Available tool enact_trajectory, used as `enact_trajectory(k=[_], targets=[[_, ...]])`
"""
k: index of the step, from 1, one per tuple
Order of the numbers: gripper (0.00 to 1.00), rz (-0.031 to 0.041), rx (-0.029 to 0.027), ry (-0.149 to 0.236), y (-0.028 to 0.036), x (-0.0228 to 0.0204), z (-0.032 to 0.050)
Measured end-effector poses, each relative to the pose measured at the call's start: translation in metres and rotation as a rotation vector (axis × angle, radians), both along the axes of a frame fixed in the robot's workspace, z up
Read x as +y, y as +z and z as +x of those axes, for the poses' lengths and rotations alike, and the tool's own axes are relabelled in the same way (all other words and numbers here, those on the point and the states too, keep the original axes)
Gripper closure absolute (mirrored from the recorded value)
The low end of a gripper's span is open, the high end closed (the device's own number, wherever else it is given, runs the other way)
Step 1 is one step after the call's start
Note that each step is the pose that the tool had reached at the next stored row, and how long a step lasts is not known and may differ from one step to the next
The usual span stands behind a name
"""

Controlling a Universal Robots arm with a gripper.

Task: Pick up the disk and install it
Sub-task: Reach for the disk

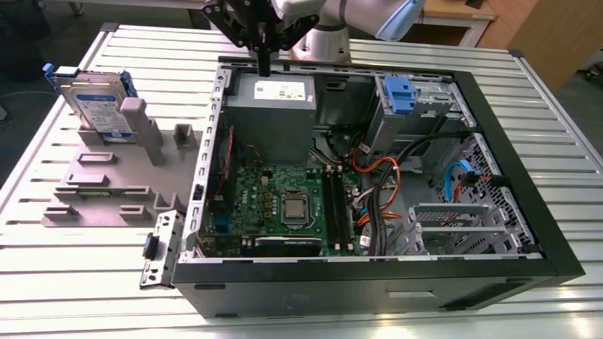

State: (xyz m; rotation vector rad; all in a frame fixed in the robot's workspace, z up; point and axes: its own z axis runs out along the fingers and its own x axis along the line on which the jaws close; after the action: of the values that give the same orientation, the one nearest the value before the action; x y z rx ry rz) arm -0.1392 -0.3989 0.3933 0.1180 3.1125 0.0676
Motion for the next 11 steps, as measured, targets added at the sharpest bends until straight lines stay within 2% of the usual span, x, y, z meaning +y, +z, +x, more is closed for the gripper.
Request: enact_trajectory(k=[11], targets=[[0.89,0.0001,0.0000,0.000,-0.0001,0.0000,-0.0039]])
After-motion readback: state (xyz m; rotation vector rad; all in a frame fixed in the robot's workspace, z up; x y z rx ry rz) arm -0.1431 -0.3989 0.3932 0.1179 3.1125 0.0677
